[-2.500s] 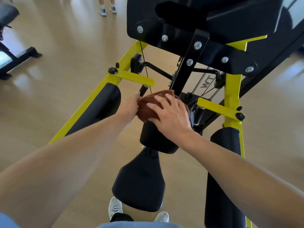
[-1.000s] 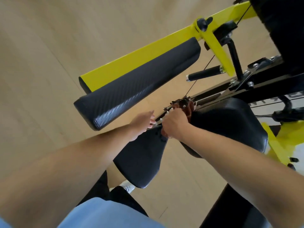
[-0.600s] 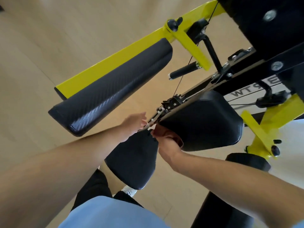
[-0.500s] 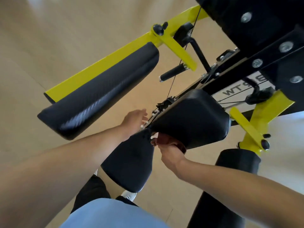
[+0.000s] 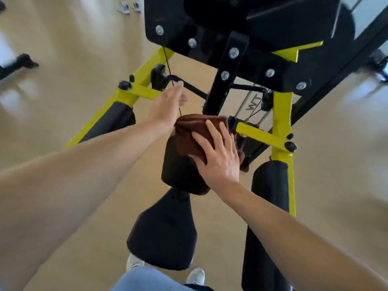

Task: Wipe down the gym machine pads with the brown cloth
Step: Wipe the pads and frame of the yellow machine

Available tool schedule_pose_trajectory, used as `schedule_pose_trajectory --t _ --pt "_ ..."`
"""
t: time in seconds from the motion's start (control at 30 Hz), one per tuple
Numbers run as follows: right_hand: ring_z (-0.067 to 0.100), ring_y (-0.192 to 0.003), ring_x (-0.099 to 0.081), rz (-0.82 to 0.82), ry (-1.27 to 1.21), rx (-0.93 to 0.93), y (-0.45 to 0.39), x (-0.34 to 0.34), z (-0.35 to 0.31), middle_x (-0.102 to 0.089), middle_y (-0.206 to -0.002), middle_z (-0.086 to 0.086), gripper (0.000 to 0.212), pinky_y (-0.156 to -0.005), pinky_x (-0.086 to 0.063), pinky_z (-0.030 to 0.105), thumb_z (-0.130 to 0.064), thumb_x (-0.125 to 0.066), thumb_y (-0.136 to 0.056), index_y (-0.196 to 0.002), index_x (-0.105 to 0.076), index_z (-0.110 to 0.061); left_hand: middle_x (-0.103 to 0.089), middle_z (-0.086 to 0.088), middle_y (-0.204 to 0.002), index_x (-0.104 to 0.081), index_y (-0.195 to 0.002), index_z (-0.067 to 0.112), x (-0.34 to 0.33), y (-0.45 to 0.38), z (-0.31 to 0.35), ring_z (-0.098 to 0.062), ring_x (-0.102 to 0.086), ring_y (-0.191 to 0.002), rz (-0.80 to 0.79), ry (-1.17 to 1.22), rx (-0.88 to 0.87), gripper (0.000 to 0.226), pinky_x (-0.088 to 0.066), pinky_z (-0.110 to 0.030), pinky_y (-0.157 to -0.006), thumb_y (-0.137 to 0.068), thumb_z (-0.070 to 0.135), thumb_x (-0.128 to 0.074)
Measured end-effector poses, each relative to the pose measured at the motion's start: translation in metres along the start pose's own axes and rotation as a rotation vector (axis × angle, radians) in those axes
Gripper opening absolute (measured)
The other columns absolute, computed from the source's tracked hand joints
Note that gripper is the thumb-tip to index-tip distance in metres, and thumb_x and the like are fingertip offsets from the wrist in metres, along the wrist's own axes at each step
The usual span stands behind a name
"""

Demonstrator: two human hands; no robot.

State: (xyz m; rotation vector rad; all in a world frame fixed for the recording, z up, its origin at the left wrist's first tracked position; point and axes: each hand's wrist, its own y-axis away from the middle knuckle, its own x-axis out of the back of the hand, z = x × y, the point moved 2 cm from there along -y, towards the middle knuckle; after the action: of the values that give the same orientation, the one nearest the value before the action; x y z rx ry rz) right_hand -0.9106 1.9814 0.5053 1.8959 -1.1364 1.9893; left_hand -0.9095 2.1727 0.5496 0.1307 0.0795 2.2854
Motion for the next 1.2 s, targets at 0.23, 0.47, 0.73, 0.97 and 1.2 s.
schedule_pose_trajectory --t 0.23,0.47,0.73,0.97,1.2 --pt "0.009 -0.143 -0.031 0.343 -0.664 -0.71 0.03 -0.015 -0.009 -0.033 -0.153 -0.015 0.041 -0.109 -0.038 0.037 -0.042 -0.055 -0.098 -0.138 -0.049 -0.039 -0.07 0.004 -0.105 -0.07 -0.098 0.035 -0.024 0.025 -0.036 -0.019 -0.062 -0.102 -0.208 -0.513 -0.065 0.045 -0.046 -0.041 -0.096 -0.093 0.058 -0.031" --pt "0.006 -0.127 -0.052 0.462 -0.981 -1.007 0.062 -0.045 -0.011 -0.057 -0.137 -0.006 0.038 -0.109 -0.041 0.029 -0.027 -0.051 -0.102 -0.139 -0.048 -0.024 -0.053 0.008 -0.145 -0.054 -0.139 0.029 -0.008 0.032 -0.07 -0.013 -0.043 -0.137 -0.17 -0.216 -0.005 0.047 -0.031 -0.039 -0.118 -0.102 0.044 -0.029" --pt "0.007 -0.126 -0.048 0.449 -0.973 -1.313 0.084 -0.091 -0.025 -0.051 -0.136 -0.014 0.045 -0.099 -0.034 0.017 -0.043 -0.039 -0.105 -0.148 -0.038 -0.029 -0.046 0.0 -0.151 -0.04 -0.15 0.023 0.001 0.064 -0.127 -0.021 -0.039 -0.141 -0.093 0.08 0.476 0.064 -0.028 -0.037 -0.119 -0.101 0.06 -0.023" --pt "0.011 -0.114 -0.056 0.505 -1.03 -1.516 0.094 -0.119 -0.03 -0.057 -0.122 -0.015 0.047 -0.097 -0.038 0.024 -0.054 -0.032 -0.104 -0.145 -0.044 -0.034 -0.058 0.005 -0.139 -0.052 -0.141 0.027 0.007 0.076 -0.19 -0.019 -0.049 -0.133 -0.078 0.054 0.65 0.06 -0.033 -0.038 -0.116 -0.099 0.061 -0.027" --pt "0.038 -0.114 -0.062 0.472 -1.948 -1.919 0.111 -0.175 -0.018 -0.067 -0.128 0.007 0.049 -0.097 -0.048 0.065 -0.064 -0.044 -0.095 -0.13 -0.059 -0.033 -0.065 0.008 -0.113 -0.052 -0.123 0.031 0.007 0.08 -0.217 -0.011 -0.063 -0.101 -0.068 0.117 0.705 0.035 -0.043 -0.031 -0.1 -0.105 0.045 -0.026"
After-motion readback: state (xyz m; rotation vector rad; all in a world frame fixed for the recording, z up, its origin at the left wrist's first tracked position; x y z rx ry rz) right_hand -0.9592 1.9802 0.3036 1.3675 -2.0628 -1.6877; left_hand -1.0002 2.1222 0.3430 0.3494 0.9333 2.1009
